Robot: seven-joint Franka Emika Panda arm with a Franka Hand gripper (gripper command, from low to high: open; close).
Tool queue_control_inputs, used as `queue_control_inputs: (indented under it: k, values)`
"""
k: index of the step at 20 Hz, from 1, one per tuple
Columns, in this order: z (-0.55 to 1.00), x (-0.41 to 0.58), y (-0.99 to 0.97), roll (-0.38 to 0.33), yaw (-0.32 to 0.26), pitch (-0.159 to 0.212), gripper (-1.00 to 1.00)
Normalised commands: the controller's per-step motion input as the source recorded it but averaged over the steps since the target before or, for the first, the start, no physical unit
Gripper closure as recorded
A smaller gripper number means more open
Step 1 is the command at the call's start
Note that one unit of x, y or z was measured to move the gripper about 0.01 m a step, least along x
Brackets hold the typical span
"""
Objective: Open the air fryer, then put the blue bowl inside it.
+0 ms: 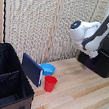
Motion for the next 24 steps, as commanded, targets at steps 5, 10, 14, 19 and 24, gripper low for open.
queue_control_inputs:
  k: [5,10,14,19,24]
  values:
    - [-0.11,-0.098,-0.73,-0.003,0.123,-0.041,-1.0]
    - [-0.04,-0.088,-0.67,-0.006,0.129,-0.03,-1.0]
    - [0.03,0.109,-0.42,-0.005,0.142,-0.015,1.0]
    - [0.01,0.093,-0.08,0.004,0.015,0.023,1.0]
    - [-0.01,0.018,0.01,0.0,-0.024,0.004,1.0]
